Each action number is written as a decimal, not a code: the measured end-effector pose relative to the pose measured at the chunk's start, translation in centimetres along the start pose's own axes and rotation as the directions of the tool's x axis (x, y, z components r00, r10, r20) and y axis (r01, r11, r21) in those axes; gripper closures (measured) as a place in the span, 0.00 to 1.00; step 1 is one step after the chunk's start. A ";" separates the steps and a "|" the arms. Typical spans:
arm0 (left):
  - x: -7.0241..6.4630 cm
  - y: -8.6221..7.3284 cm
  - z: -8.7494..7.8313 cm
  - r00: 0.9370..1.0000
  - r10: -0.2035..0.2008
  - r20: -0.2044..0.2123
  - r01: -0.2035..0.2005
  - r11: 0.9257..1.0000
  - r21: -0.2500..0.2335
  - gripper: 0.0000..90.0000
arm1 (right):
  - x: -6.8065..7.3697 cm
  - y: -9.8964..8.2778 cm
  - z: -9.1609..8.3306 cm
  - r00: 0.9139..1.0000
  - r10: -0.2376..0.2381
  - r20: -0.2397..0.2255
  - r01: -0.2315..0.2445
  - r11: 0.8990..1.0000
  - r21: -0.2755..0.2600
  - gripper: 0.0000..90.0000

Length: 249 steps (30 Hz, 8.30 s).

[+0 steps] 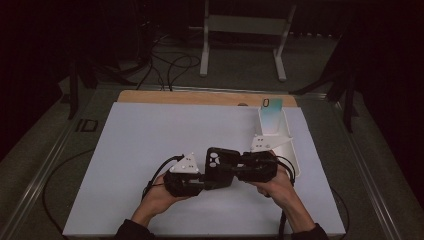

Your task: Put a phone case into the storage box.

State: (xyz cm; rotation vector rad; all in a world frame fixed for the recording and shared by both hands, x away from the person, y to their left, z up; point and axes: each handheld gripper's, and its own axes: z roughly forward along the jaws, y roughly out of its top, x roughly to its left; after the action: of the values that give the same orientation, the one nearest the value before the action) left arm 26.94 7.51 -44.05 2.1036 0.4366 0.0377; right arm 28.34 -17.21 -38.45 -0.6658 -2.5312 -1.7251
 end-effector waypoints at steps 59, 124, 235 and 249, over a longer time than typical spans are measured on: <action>-0.4 0.2 0.8 0.980 -0.036 -0.196 0.033 0.999 -0.016 0.82 | 2.6 1.4 3.1 0.905 0.029 0.424 -0.013 0.999 -0.040 0.16; 0.9 -12.3 -10.9 0.765 -0.259 -0.590 0.147 0.962 -0.231 0.00 | 1.8 2.0 2.6 0.894 0.022 0.447 -0.002 0.999 -0.044 0.16; 1.0 -12.9 -10.4 0.747 -0.243 -0.618 0.127 0.966 -0.225 0.00 | -10.3 5.9 -4.0 0.663 0.174 0.729 -0.082 0.984 -0.160 0.16; 0.9 -13.0 -10.5 0.747 -0.242 -0.620 0.126 0.966 -0.224 0.00 | -12.0 5.9 -4.8 0.614 0.192 0.766 -0.103 0.981 -0.164 0.16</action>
State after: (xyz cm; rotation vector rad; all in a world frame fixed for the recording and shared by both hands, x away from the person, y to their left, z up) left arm 21.97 22.60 -49.16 1.8198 1.0184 0.6821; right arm 40.19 -23.80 -34.20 -1.9645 -2.6991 -1.7604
